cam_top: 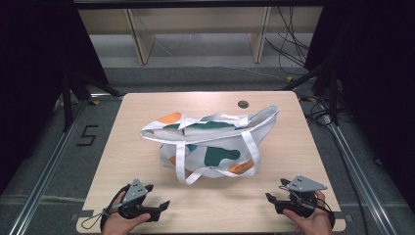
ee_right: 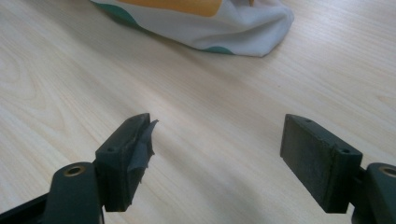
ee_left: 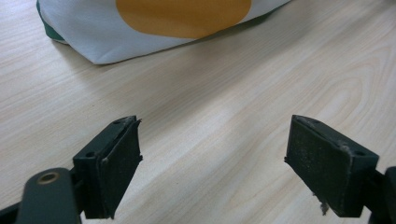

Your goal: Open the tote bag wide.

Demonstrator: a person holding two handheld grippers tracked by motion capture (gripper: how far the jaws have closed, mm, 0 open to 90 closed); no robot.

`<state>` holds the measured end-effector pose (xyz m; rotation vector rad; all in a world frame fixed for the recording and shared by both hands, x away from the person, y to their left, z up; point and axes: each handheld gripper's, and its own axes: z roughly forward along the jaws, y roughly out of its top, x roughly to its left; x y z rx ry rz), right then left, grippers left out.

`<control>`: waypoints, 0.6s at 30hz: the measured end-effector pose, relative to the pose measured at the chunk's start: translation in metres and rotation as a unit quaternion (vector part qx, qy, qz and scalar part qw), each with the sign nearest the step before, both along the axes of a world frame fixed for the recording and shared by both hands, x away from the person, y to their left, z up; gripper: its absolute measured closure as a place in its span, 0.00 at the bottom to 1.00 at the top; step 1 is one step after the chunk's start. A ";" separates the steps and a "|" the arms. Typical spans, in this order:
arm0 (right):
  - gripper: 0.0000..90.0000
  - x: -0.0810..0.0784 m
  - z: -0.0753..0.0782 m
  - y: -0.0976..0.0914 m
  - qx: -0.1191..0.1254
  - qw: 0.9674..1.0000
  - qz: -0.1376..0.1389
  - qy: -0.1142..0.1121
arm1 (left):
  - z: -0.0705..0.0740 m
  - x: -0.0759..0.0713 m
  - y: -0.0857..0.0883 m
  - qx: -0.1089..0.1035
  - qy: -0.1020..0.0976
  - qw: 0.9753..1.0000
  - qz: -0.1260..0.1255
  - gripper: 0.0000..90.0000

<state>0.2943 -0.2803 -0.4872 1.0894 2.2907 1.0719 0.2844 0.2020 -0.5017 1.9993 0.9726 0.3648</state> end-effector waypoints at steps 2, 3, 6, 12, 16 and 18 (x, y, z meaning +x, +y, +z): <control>0.29 0.000 0.000 0.000 -0.001 1.000 0.000 -0.004 | 0.000 0.000 0.000 0.000 -0.001 1.000 0.001 0.19; 0.29 0.000 0.000 0.000 -0.002 1.000 0.000 -0.003 | 0.000 0.001 0.001 0.007 -0.004 1.000 0.000 0.19; 0.29 0.001 0.000 0.000 0.002 1.000 -0.002 0.001 | 0.003 0.001 0.004 0.027 -0.008 1.000 -0.013 0.21; 0.29 0.000 0.000 -0.002 0.008 1.000 -0.010 0.008 | 0.002 0.001 0.003 0.016 -0.010 1.000 -0.003 0.22; 0.25 0.000 0.000 -0.002 0.007 1.000 -0.012 0.005 | 0.003 0.001 0.004 0.022 -0.013 1.000 -0.009 0.22; 0.24 0.000 0.000 -0.001 0.003 1.000 -0.012 0.000 | 0.003 0.001 0.003 0.016 -0.016 1.000 -0.003 0.22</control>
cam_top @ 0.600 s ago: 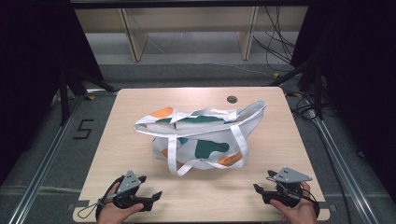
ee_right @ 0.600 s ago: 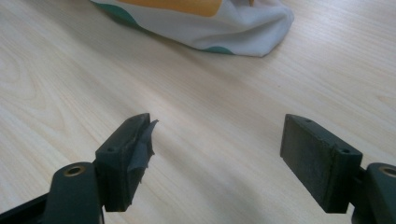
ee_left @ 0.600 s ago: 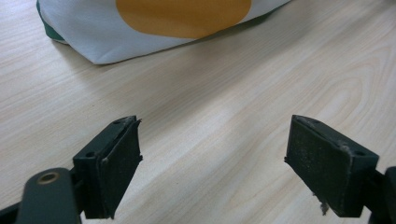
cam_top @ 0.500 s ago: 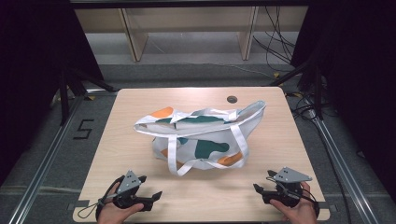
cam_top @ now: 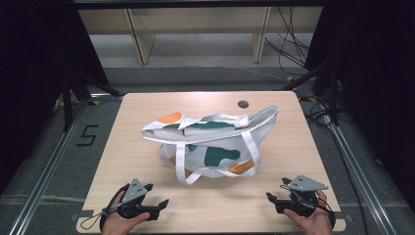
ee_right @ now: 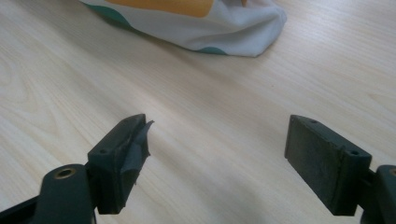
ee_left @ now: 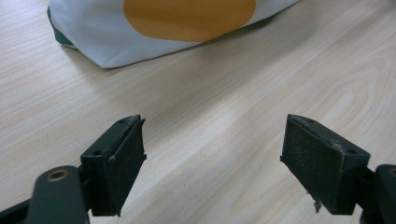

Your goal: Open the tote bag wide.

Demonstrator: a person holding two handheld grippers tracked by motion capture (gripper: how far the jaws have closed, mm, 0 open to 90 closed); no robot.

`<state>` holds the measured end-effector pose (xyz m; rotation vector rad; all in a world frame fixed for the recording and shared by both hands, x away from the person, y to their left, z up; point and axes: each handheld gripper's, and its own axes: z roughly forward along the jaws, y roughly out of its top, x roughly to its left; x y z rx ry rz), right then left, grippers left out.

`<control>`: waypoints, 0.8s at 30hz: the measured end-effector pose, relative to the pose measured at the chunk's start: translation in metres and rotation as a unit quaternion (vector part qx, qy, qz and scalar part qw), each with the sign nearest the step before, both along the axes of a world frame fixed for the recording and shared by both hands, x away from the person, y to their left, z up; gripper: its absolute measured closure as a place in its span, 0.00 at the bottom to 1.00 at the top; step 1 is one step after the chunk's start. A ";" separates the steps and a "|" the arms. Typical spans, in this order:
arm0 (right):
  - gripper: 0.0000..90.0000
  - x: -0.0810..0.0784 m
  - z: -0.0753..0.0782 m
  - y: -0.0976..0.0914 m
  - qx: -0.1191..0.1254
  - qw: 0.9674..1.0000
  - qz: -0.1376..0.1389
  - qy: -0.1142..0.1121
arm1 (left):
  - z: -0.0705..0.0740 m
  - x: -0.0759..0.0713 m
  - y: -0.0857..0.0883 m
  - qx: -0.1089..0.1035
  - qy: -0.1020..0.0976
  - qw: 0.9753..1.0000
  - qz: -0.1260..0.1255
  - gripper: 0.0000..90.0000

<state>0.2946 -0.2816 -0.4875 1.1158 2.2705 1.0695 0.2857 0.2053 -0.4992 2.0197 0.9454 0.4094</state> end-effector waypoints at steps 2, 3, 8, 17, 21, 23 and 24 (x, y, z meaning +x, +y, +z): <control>0.23 0.000 0.000 0.000 0.001 1.000 -0.002 -0.001 | 0.000 0.000 -0.001 -0.011 0.002 1.000 0.004 0.23; 0.23 0.000 0.000 0.000 0.001 1.000 -0.001 -0.003 | 0.000 -0.001 -0.001 -0.015 0.005 1.000 0.006 0.23; 0.23 0.000 0.002 0.000 0.009 1.000 0.002 -0.008 | 0.002 -0.001 0.000 -0.019 0.009 1.000 0.005 0.27; 0.49 0.002 0.019 0.001 0.029 0.999 0.016 -0.021 | 0.013 0.002 0.003 -0.050 0.007 0.999 0.004 0.40; 0.66 0.004 0.032 0.002 0.028 0.997 0.046 -0.048 | 0.020 0.002 0.003 -0.055 0.002 0.998 -0.016 0.63; 0.77 0.003 0.038 0.005 0.033 0.997 0.049 -0.050 | 0.025 0.002 0.001 -0.064 -0.008 0.998 -0.021 0.74; 0.83 0.006 0.041 0.004 0.029 0.995 0.069 -0.061 | 0.030 0.002 0.002 -0.057 -0.009 0.998 -0.026 0.77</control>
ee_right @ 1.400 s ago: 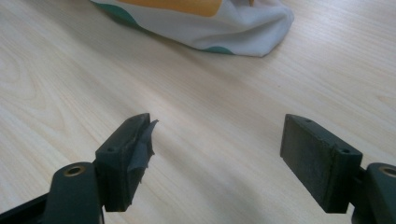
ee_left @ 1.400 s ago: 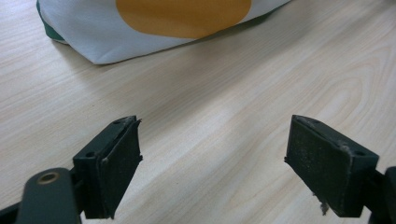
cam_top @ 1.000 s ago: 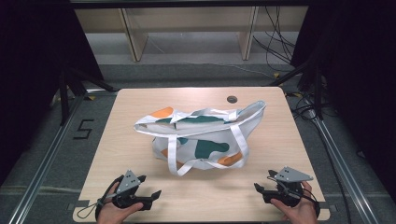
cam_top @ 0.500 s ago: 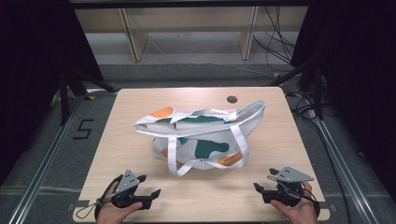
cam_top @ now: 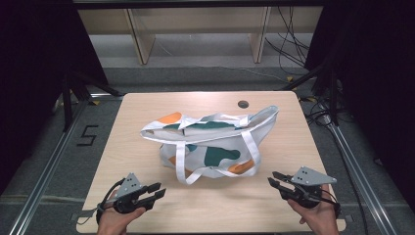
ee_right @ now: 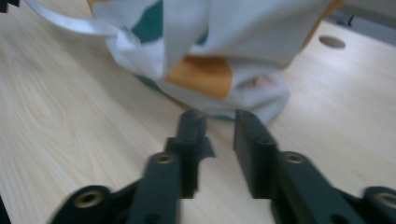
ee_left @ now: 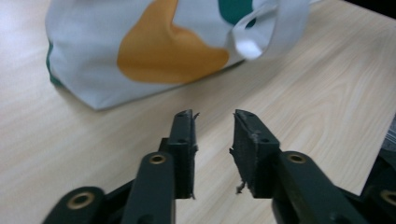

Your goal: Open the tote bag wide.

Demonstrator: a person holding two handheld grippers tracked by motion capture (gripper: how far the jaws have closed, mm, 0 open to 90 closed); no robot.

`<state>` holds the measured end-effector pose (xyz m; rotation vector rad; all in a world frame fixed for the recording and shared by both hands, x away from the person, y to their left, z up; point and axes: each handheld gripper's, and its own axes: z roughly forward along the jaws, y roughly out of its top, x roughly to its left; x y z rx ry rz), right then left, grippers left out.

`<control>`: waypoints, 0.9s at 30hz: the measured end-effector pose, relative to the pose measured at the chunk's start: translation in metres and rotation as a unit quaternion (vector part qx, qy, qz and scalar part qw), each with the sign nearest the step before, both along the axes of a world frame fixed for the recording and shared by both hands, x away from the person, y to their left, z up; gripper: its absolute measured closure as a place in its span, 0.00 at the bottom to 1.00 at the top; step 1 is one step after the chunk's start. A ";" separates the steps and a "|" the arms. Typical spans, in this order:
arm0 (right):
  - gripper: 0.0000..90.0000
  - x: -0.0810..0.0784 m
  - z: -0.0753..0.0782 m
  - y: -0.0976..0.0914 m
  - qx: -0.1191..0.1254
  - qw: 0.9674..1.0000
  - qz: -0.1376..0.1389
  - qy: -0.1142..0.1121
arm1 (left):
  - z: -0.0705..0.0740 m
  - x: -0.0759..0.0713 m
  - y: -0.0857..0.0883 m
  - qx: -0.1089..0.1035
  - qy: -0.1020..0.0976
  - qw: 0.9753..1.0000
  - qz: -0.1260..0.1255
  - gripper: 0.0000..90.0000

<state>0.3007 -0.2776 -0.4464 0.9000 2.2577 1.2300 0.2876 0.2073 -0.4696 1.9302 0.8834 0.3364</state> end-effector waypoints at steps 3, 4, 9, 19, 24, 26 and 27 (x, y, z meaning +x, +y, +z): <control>0.96 0.003 0.012 0.004 -0.003 0.999 0.021 -0.031 | 0.015 0.003 -0.002 -0.010 -0.022 1.000 -0.003 0.87; 0.99 0.003 0.017 0.007 0.002 0.999 0.023 -0.025 | 0.019 0.005 -0.003 -0.011 -0.027 1.000 -0.005 0.90; 1.00 0.014 0.040 0.020 0.002 0.997 0.052 -0.050 | 0.051 0.018 -0.008 -0.007 -0.050 0.999 -0.016 0.99; 1.00 0.042 0.096 0.049 -0.004 0.992 0.073 -0.103 | 0.113 0.057 -0.036 -0.003 -0.085 0.996 -0.038 0.99; 1.00 0.062 0.123 0.066 -0.019 0.990 0.088 -0.110 | 0.131 0.082 -0.056 0.019 -0.086 0.995 -0.047 0.99; 1.00 0.072 0.126 0.075 -0.026 0.990 0.096 -0.096 | 0.132 0.092 -0.064 0.020 -0.076 0.996 -0.051 0.99; 1.00 0.076 0.126 0.080 -0.032 0.990 0.099 -0.090 | 0.131 0.097 -0.067 0.023 -0.076 0.996 -0.051 0.99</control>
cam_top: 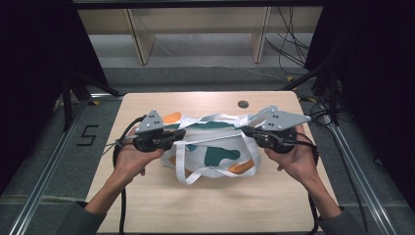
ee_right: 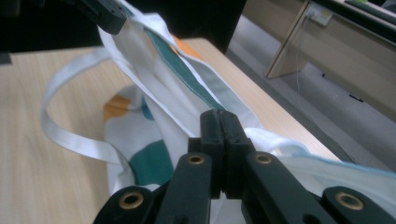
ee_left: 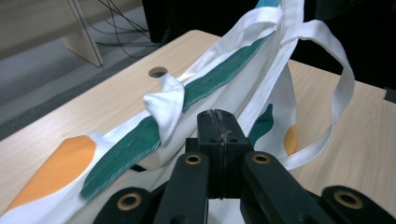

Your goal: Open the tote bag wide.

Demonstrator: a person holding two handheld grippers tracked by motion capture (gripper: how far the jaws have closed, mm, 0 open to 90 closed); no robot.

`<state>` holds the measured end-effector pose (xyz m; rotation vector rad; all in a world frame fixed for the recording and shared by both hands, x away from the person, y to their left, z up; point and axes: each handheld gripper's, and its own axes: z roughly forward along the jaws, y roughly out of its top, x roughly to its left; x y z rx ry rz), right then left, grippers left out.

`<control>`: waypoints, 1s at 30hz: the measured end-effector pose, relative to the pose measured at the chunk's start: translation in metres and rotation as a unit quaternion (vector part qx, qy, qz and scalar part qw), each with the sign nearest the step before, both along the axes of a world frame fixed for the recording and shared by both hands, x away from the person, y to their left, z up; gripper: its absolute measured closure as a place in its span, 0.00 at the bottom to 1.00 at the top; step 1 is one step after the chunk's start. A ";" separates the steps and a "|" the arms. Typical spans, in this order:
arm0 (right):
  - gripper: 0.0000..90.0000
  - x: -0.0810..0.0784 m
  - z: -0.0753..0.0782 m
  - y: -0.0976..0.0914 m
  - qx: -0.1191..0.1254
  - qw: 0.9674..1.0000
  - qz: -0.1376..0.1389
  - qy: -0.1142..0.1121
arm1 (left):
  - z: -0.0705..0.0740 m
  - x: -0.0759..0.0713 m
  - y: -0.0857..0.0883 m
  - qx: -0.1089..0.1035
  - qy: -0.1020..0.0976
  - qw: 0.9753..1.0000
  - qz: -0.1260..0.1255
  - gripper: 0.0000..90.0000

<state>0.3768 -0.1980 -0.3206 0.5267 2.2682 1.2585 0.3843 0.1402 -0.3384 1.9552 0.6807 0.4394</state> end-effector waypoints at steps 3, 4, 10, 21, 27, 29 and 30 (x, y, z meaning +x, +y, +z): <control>1.00 0.012 -0.005 0.012 -0.027 1.000 -0.004 0.011 | -0.002 0.013 -0.008 0.010 0.011 1.000 0.001 0.99; 1.00 0.016 -0.007 0.016 -0.033 0.999 -0.005 0.014 | -0.003 0.018 -0.010 0.010 0.017 1.000 0.001 0.99; 1.00 0.040 -0.025 0.027 -0.090 0.994 -0.005 0.060 | -0.011 0.055 -0.027 0.065 0.024 0.998 0.010 0.99; 1.00 0.033 -0.091 0.035 -0.144 0.977 0.011 0.157 | -0.054 0.132 -0.037 0.134 0.089 0.984 0.079 1.00; 1.00 0.019 -0.099 0.039 -0.154 0.974 0.008 0.167 | -0.059 0.129 -0.039 0.119 0.100 0.985 0.072 0.99; 1.00 0.023 -0.088 0.035 -0.136 0.981 0.014 0.140 | -0.050 0.118 -0.038 0.100 0.095 0.989 0.052 0.99; 1.00 0.025 -0.082 0.034 -0.122 0.985 0.017 0.122 | -0.045 0.110 -0.039 0.089 0.097 0.991 0.033 0.99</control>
